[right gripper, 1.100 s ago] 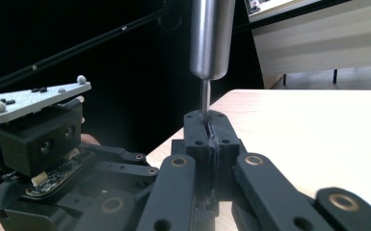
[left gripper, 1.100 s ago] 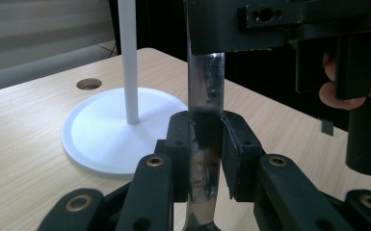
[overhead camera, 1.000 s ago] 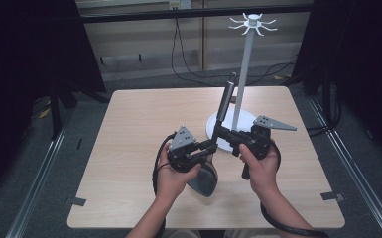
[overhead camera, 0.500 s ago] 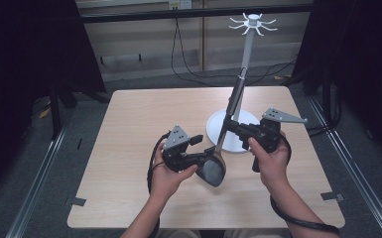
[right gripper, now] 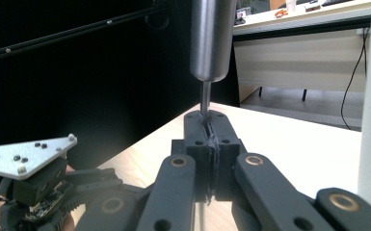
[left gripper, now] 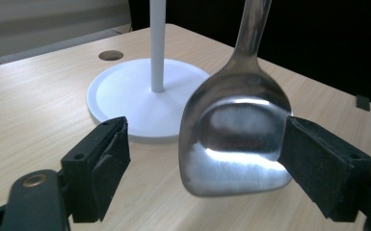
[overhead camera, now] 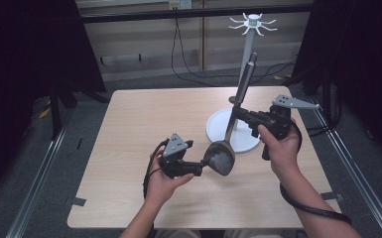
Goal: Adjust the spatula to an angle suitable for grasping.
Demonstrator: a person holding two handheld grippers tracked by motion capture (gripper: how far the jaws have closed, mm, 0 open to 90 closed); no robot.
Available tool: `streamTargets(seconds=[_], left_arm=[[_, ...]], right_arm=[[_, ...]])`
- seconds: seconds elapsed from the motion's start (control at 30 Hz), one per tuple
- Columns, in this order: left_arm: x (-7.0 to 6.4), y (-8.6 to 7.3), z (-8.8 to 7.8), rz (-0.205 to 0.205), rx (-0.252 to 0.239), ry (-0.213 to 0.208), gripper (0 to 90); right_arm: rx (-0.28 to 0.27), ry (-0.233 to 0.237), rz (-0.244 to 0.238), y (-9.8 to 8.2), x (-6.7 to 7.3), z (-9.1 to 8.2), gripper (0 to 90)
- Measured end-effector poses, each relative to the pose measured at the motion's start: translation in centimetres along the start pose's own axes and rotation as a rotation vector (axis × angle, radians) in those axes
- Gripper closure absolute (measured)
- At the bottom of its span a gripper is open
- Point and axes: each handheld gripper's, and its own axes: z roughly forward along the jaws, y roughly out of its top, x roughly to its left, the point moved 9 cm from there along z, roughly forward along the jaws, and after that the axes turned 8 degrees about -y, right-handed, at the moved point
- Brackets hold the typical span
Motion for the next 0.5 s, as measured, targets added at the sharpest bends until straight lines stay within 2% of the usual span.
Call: streamTargets(seconds=[0.5], left_arm=[[0.0,-1.1,0.6,0.004,0.026,-0.003,14.8]], right_arm=[[-0.009,-0.009,-0.008,1.4,-1.2,0.0,88.5]])
